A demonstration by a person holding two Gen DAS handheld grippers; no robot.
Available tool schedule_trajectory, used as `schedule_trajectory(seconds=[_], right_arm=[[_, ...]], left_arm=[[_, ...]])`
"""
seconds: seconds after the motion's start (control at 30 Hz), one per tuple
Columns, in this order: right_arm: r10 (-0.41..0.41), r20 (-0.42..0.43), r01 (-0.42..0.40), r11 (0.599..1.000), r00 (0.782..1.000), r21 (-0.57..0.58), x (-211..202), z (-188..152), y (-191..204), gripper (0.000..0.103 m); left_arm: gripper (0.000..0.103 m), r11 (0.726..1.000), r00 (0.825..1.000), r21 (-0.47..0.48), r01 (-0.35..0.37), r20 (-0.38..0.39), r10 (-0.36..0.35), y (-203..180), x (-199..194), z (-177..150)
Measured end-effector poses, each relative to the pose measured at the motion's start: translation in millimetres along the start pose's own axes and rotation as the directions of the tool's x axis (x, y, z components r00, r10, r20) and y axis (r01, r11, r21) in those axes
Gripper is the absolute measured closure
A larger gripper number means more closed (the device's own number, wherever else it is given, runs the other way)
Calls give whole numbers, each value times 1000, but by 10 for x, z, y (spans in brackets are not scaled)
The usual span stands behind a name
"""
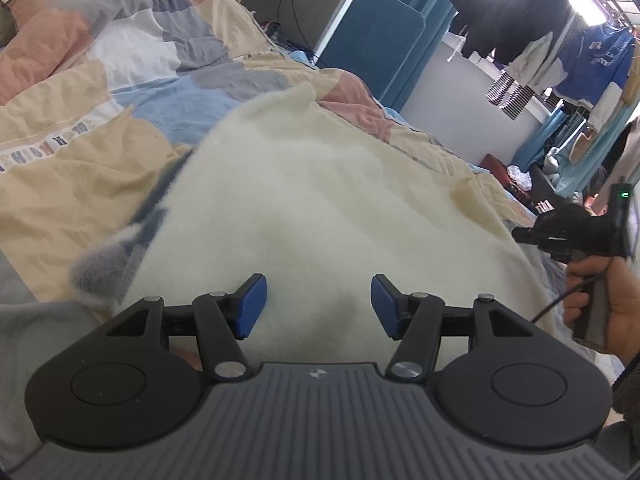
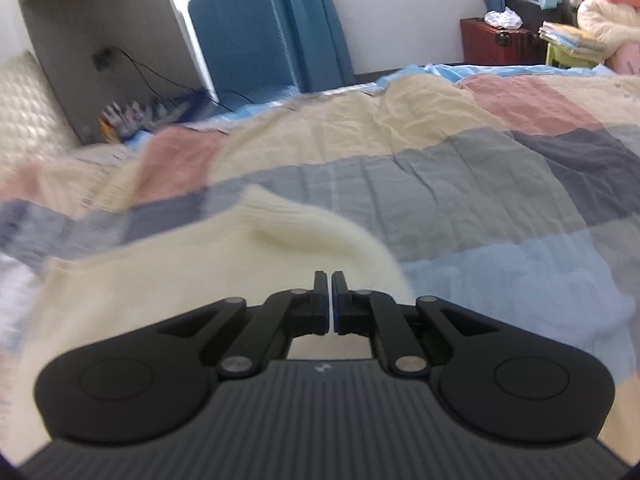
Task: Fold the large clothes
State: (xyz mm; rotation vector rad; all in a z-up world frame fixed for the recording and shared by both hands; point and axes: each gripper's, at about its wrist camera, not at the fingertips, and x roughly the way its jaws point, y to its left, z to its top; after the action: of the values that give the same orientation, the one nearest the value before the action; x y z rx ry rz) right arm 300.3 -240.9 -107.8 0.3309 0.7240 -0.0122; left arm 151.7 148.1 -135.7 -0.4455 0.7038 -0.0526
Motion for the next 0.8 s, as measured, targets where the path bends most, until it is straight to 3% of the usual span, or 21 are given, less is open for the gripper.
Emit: schedule_trajectory(seconds=[0.1, 0.23, 0.33, 0.47, 0.5, 0.57, 0.6, 0.63, 0.7, 0.8], right_arm=[[72, 19, -73, 997, 997, 25, -325, -113, 61, 97], [139, -23, -139, 990, 990, 12, -683, -507, 146, 97], [219, -87, -212, 974, 972, 80, -852, -801, 91, 97], [268, -132, -244, 955, 954, 169, -921, -1002, 46, 94], [272, -141, -245, 951, 952, 187, -921, -1044, 46, 85], [281, -157, -240, 941, 947, 239, -899, -1144, 51, 52], [288, -164, -237, 933, 944, 271, -880, -1187, 40, 25], [292, -173, -231, 924, 941, 304, -857, -1226, 36, 16], [320, -208, -230, 903, 924, 363, -787, -1296, 19, 18], [384, -281, -235, 864, 880, 446, -614, -1401, 16, 18]], left_arm=[[39, 1000, 1000, 5, 11, 0, -11, -54, -66, -38], [39, 1000, 1000, -10, 21, -16, -22, -93, -134, -101], [39, 998, 998, -53, 39, -46, -41, -85, -142, -142], [39, 995, 996, -86, 50, -64, -56, -80, -154, -175], [39, 995, 996, -87, 47, -65, -53, -75, -157, -180], [39, 995, 996, -97, 37, -74, -44, -58, -142, -185], [39, 994, 996, -108, 33, -83, -42, -42, -125, -182], [39, 992, 995, -126, 30, -94, -43, -12, -108, -185], [37, 985, 991, -169, 34, -119, -55, 53, -57, -192], [29, 968, 985, -248, 43, -153, -83, 162, 21, -206]])
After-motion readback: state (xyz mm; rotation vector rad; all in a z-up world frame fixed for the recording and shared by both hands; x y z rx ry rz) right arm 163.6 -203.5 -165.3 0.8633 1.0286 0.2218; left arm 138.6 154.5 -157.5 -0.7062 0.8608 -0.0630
